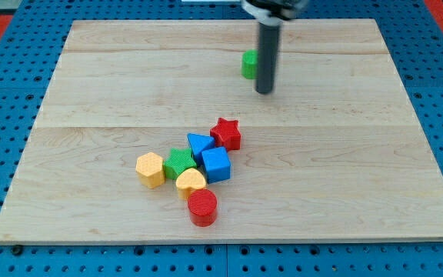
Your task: Place your arm at bottom of the board
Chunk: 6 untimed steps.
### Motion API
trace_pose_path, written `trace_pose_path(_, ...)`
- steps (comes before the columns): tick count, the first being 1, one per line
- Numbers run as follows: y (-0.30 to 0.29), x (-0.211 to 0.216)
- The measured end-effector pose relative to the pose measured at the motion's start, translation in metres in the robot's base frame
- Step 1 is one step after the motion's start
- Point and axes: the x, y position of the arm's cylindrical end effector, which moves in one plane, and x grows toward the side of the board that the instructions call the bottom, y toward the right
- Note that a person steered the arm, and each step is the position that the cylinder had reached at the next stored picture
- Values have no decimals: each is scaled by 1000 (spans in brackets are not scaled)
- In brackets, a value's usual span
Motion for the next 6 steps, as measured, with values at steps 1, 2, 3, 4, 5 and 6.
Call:
trace_pose_path(1,39,99)
trace_pose_path(2,48,199)
trace_pose_path(3,33,222)
trace_pose_path(4,19,222)
trace_pose_path(5,15,222)
trace_pose_path(6,11,222)
